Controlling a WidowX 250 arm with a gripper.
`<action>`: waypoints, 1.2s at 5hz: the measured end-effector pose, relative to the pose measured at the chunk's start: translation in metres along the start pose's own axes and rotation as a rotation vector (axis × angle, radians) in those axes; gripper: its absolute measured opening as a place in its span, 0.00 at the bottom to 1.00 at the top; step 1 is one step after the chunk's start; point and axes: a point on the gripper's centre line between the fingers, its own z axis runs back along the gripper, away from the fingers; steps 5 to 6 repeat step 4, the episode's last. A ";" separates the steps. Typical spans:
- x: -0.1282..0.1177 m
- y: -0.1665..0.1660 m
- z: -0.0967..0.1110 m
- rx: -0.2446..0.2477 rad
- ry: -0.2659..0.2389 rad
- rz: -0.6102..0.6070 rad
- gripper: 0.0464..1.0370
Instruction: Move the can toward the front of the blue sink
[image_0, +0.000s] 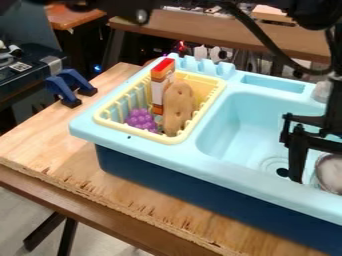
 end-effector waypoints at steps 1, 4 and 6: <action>0.004 0.016 0.010 0.051 0.001 0.007 0.96; 0.005 0.034 0.067 0.032 -0.125 -0.066 0.96; 0.005 0.034 0.067 0.032 -0.125 -0.066 0.96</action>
